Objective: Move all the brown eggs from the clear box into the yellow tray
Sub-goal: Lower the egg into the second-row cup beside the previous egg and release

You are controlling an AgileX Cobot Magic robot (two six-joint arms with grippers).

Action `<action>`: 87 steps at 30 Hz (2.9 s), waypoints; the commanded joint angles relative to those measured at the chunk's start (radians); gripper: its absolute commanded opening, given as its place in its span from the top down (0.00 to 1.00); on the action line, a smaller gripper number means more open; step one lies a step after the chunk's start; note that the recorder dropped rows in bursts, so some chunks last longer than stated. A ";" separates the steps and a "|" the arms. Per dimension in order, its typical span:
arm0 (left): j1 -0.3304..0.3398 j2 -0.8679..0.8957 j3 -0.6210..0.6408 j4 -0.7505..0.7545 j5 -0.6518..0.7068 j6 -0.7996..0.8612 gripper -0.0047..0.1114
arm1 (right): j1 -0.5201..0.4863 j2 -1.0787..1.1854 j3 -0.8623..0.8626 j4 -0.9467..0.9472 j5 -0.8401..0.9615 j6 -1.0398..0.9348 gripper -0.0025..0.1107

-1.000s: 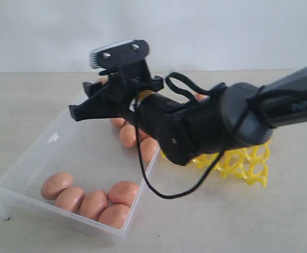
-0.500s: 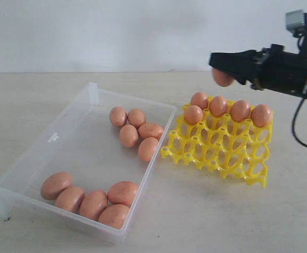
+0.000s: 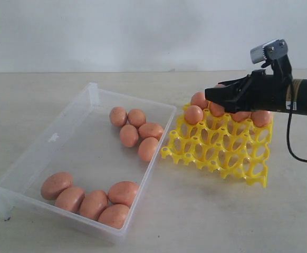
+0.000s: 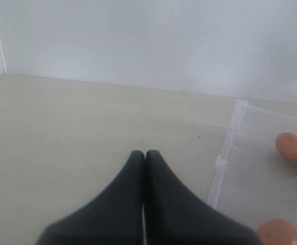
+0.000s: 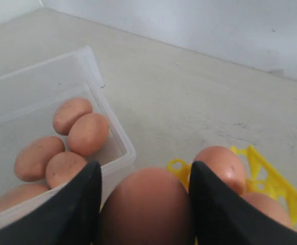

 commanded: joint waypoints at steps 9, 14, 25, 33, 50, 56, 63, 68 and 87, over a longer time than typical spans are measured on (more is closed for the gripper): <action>-0.005 0.003 -0.004 -0.002 -0.005 0.007 1.00 | 0.015 0.046 -0.032 0.155 0.107 -0.227 0.98; -0.005 0.003 -0.004 -0.002 -0.005 0.007 1.00 | 0.017 0.066 -0.034 0.259 0.062 -0.261 0.98; -0.005 0.003 -0.004 -0.002 -0.007 0.007 1.00 | 0.020 0.093 -0.048 0.166 0.027 -0.173 0.98; -0.005 0.003 -0.004 -0.002 -0.007 0.007 1.00 | 0.020 0.093 -0.048 0.087 0.071 -0.090 0.98; -0.005 0.003 -0.004 -0.002 -0.007 0.007 1.00 | 0.028 0.093 -0.048 0.031 0.064 -0.127 0.97; -0.005 0.003 -0.004 -0.002 -0.009 0.007 1.00 | 0.082 0.109 -0.055 0.088 0.135 -0.230 0.79; -0.005 0.003 -0.004 -0.002 -0.009 0.007 1.00 | 0.086 0.109 -0.055 0.152 0.190 -0.251 0.61; -0.005 0.003 -0.004 -0.002 -0.007 0.007 1.00 | 0.086 0.109 -0.055 0.174 0.181 -0.252 0.61; -0.005 0.003 -0.004 -0.002 -0.007 0.007 1.00 | 0.086 0.079 -0.055 0.174 0.178 -0.195 0.35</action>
